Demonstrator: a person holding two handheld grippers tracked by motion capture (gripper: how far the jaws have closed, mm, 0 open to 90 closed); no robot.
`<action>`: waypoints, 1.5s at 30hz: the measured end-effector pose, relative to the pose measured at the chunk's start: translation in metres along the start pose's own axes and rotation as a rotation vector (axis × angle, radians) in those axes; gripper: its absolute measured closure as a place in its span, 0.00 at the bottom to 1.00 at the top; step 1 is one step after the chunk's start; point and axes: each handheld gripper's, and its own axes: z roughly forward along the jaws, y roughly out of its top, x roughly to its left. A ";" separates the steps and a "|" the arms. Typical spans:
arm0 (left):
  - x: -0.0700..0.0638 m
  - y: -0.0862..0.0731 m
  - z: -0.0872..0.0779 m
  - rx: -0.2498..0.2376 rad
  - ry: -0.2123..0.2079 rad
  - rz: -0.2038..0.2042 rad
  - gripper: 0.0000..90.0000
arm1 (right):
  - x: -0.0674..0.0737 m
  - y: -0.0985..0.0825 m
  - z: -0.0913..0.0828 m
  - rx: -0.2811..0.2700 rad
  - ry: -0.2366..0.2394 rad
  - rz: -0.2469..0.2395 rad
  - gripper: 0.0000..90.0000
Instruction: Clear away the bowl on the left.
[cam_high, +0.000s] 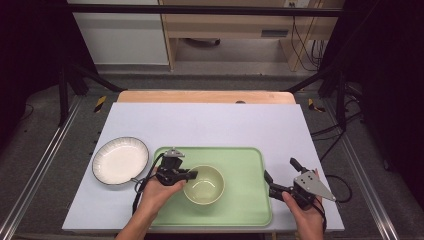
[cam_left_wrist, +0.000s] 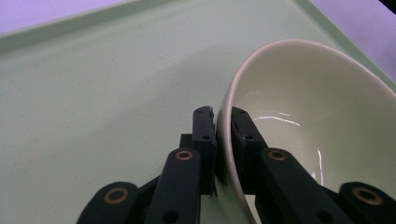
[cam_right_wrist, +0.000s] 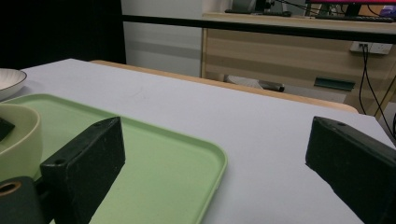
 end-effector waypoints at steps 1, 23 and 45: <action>0.000 0.000 0.000 0.000 -0.001 0.001 0.91 | 0.000 0.000 0.000 0.000 0.000 0.000 0.05; 0.000 0.000 0.000 0.001 0.005 0.028 0.91 | 0.000 0.001 -0.001 -0.001 0.001 0.002 0.05; -0.013 0.010 -0.012 -0.097 0.085 0.161 0.53 | 0.000 0.001 -0.002 -0.002 -0.001 0.005 0.05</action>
